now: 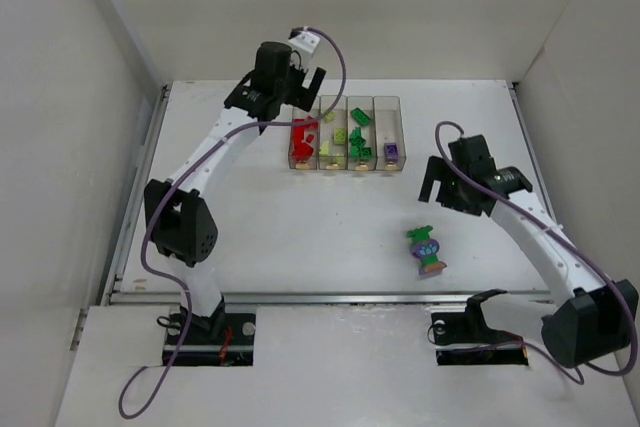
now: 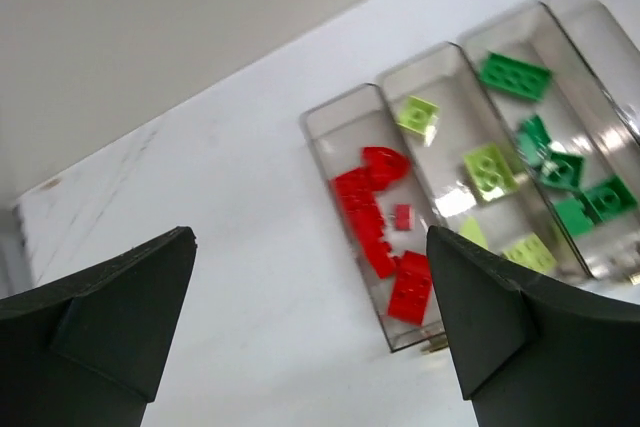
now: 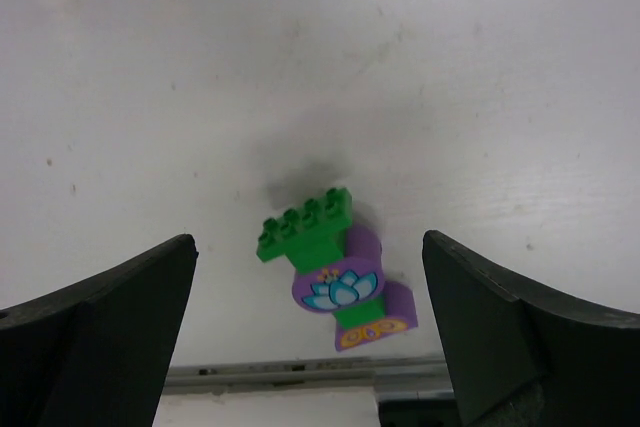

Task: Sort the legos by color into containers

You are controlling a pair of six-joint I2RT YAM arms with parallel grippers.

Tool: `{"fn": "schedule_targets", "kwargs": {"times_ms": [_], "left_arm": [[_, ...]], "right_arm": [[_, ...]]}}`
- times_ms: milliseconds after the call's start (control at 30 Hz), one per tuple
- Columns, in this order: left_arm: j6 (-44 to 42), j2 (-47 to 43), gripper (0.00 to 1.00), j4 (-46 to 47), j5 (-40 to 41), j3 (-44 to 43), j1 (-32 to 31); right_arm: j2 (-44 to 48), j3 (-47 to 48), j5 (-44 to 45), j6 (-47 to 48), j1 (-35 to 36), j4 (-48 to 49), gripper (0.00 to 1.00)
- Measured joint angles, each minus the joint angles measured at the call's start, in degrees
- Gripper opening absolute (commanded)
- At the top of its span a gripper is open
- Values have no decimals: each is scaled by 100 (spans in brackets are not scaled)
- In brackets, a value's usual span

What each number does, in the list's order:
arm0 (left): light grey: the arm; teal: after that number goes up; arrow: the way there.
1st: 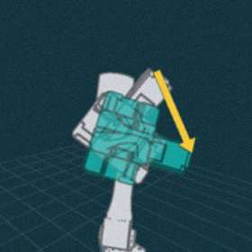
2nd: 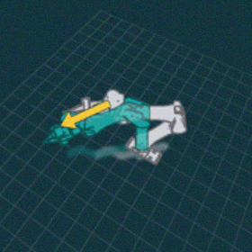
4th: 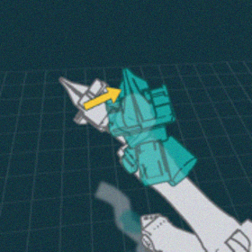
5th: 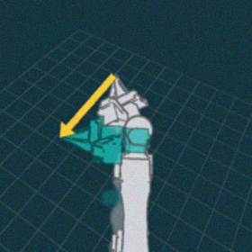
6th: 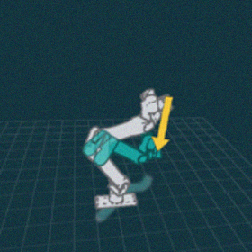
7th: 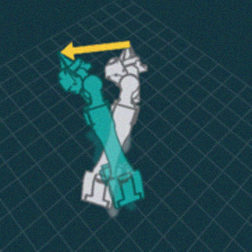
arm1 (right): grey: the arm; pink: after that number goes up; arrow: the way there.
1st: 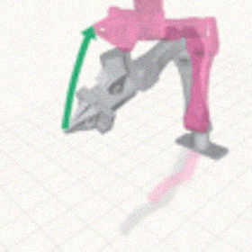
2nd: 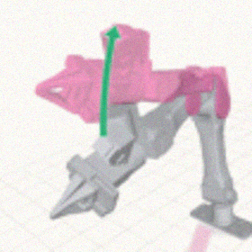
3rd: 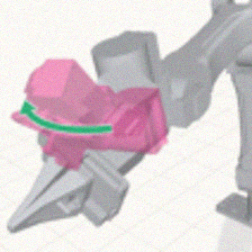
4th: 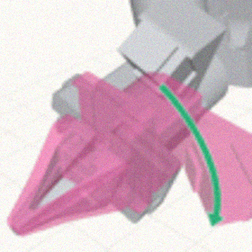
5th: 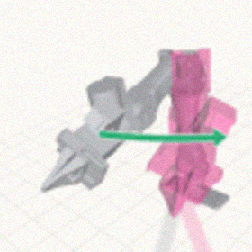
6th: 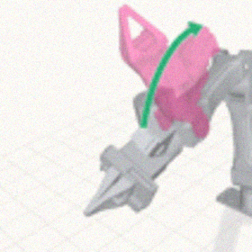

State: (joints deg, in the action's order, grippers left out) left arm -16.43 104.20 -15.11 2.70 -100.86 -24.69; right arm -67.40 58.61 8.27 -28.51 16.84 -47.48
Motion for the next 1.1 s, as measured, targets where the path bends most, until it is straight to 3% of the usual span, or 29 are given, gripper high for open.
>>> {"fn": "schedule_targets", "kwargs": {"times_ms": [200,300,633,933,967,1100], "left_arm": [[901,-238,100,-114,1132,-11,42],[1180,-243,100,-192,1270,48,39],[1696,-326,100,-428,1226,538,39],[1862,-529,99,-487,1036,553,39],[1875,-542,98,-487,988,553,39],[1886,-581,96,-487,909,553,39]], "right_arm": [[422,-815,-433,-396,243,-393,100],[431,-1091,-542,-498,450,-411,100],[-162,-1362,-361,-885,1272,-433,100],[-979,-1362,426,-1451,1703,-284,100],[-1104,-1362,470,-1491,1720,-254,98],[-1360,-1360,634,-1550,1790,-131,69]]}}
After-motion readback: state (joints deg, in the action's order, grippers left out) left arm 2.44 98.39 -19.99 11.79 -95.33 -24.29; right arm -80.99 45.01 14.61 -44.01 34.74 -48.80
